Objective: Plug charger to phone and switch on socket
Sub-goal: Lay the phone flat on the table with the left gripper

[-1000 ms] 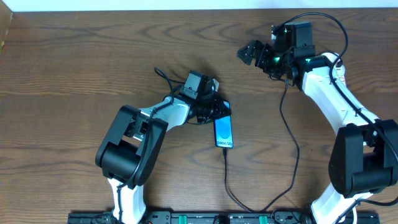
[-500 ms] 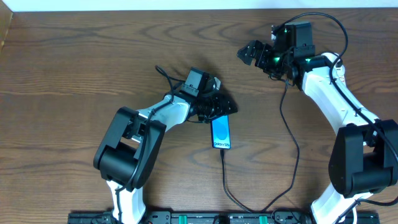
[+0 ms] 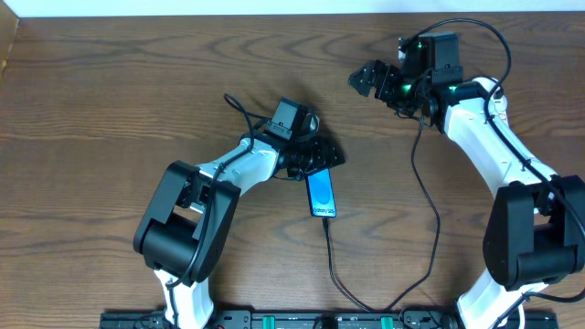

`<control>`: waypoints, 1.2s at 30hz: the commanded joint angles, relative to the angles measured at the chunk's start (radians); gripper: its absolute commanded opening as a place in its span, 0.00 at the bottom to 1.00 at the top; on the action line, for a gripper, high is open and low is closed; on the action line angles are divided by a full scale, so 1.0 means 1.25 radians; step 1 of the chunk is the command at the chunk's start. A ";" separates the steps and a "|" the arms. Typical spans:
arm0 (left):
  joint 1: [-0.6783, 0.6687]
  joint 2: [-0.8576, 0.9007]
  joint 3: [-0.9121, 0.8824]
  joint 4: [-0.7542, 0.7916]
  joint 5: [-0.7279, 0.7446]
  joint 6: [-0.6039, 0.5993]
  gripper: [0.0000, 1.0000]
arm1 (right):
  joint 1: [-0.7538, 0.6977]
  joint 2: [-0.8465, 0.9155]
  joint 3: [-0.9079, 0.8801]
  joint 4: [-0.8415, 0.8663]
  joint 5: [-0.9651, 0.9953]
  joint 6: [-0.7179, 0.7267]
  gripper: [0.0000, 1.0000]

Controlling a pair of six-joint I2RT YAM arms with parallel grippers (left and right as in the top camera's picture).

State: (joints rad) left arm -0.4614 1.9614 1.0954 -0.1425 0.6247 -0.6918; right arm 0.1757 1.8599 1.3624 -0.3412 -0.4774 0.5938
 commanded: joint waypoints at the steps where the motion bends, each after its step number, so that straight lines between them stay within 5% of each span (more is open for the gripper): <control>1: 0.005 0.046 -0.032 -0.029 -0.123 0.002 0.62 | 0.002 -0.014 0.007 -0.003 0.001 -0.013 0.99; 36: 0.005 0.046 -0.032 -0.150 -0.280 0.036 0.63 | 0.002 -0.014 0.007 -0.002 0.004 -0.013 0.99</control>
State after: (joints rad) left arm -0.4622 1.9297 1.1221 -0.2687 0.4110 -0.6720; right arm 0.1757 1.8595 1.3624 -0.3416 -0.4770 0.5938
